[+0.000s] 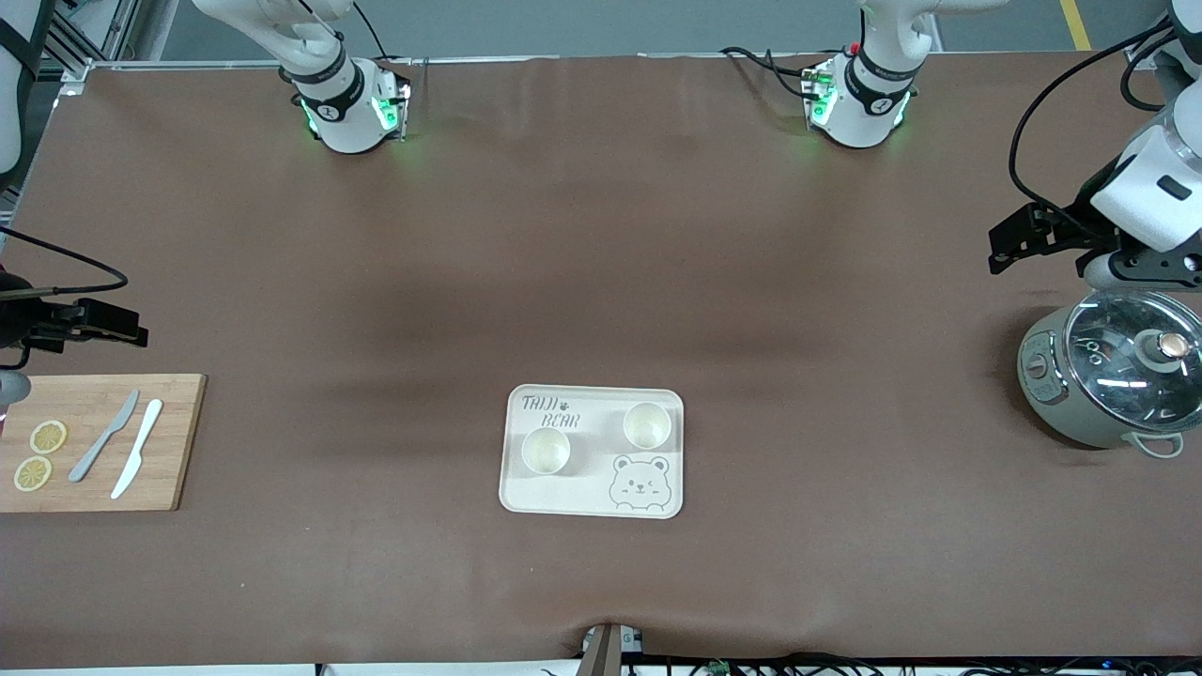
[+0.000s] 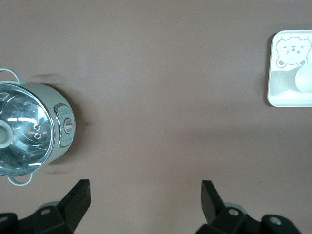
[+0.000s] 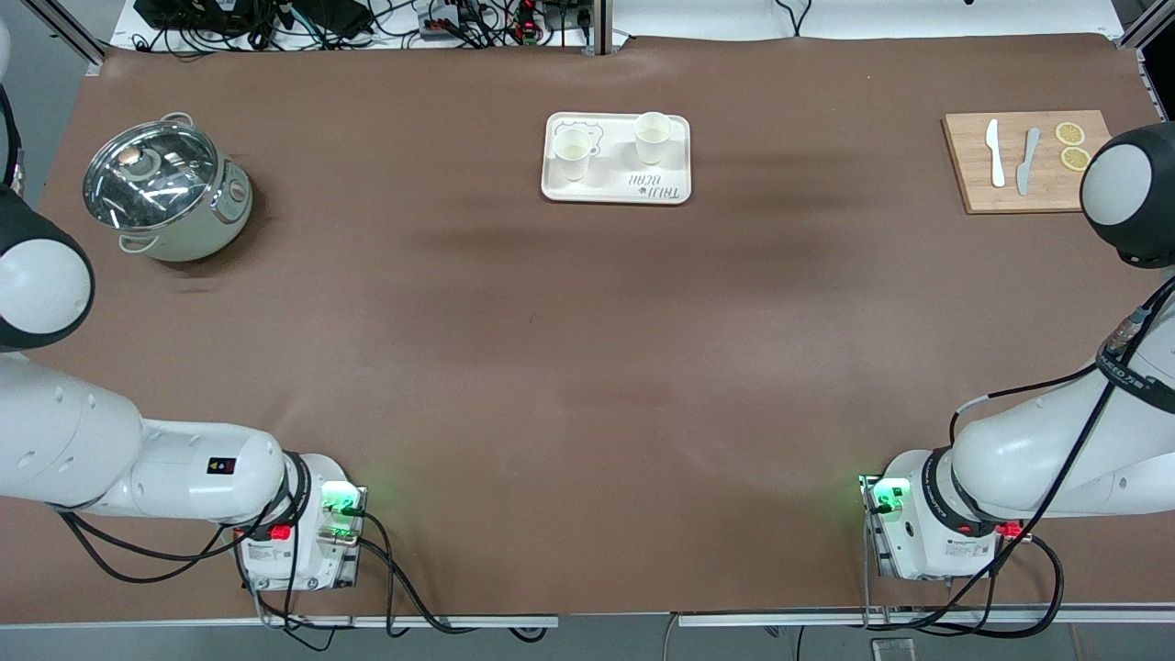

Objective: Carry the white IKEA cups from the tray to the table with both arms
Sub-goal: 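Reach the left gripper down to the white cup on the tray, then grasp the cup with the left gripper while the right gripper approaches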

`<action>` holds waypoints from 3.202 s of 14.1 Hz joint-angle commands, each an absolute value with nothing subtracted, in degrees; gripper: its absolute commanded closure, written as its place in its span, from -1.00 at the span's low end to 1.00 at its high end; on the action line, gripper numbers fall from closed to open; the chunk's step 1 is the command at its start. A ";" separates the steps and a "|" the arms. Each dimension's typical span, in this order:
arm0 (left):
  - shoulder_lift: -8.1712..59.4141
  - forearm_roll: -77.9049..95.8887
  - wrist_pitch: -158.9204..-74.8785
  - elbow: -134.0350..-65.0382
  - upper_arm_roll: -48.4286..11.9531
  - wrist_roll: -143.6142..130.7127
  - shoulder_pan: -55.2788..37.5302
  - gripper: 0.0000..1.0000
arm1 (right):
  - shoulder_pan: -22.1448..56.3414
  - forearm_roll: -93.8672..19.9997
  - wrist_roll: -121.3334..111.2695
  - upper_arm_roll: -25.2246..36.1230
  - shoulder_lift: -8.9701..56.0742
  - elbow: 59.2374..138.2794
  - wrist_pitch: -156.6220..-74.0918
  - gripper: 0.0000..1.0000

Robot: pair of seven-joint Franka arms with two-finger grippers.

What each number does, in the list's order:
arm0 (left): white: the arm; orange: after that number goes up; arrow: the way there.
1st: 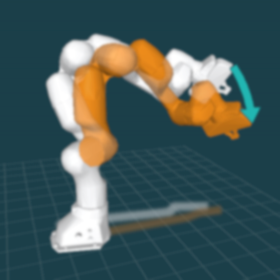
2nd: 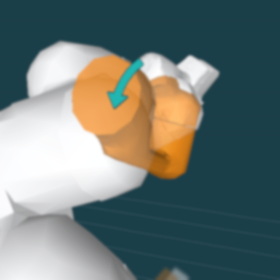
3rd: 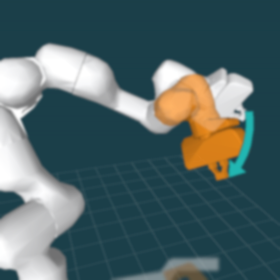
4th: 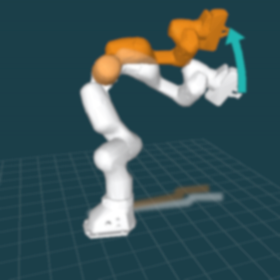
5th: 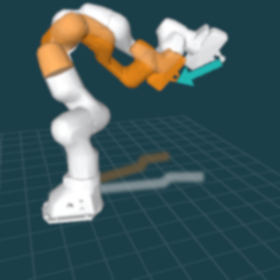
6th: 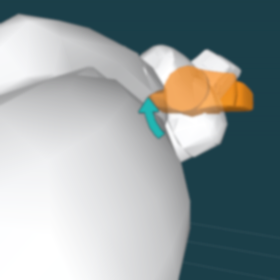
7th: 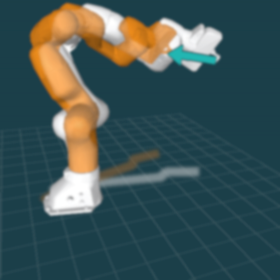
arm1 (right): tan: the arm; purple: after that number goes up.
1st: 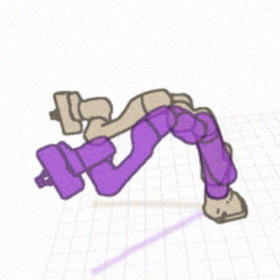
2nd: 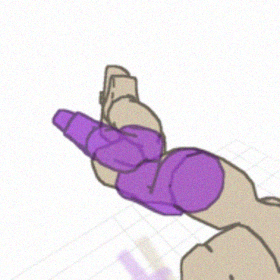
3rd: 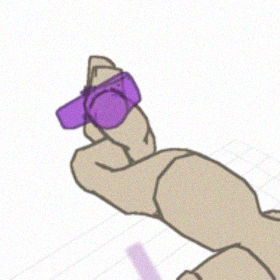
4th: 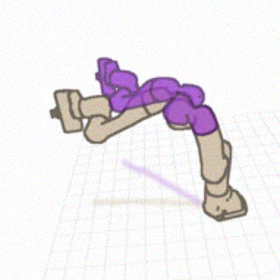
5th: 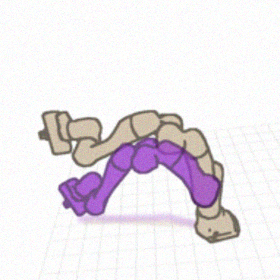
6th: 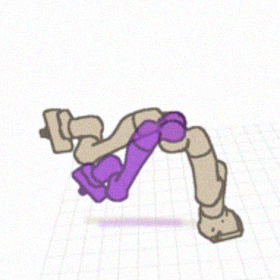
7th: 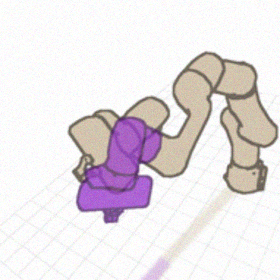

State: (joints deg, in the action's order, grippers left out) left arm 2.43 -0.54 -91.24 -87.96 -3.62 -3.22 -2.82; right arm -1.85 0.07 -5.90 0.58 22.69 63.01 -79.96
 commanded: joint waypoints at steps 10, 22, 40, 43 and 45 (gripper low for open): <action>20.73 -11.78 -96.66 -73.30 -14.58 -23.09 -7.46 -1.00 | -2.02 0.79 -5.98 0.09 22.24 63.28 -79.54 -1.00; 37.61 -6.59 -118.55 -73.74 -14.68 -34.98 -19.77 -1.00 | 2.89 0.26 2.62 0.00 22.50 63.37 -80.51 -1.00; 48.08 -10.81 -132.53 -74.44 -6.42 -34.28 -29.00 -1.00 | 19.42 -2.99 33.65 0.00 32.86 67.68 -104.40 -1.00; 49.04 -11.16 -133.50 -74.44 -6.33 -34.28 -28.92 -1.00 | 21.35 -2.90 35.93 0.00 35.85 67.68 -108.53 -1.00; 49.66 -11.51 -135.35 -74.44 -6.33 -34.28 -28.74 -1.00 | 22.76 -2.81 37.61 0.09 37.35 67.68 -111.26 -1.00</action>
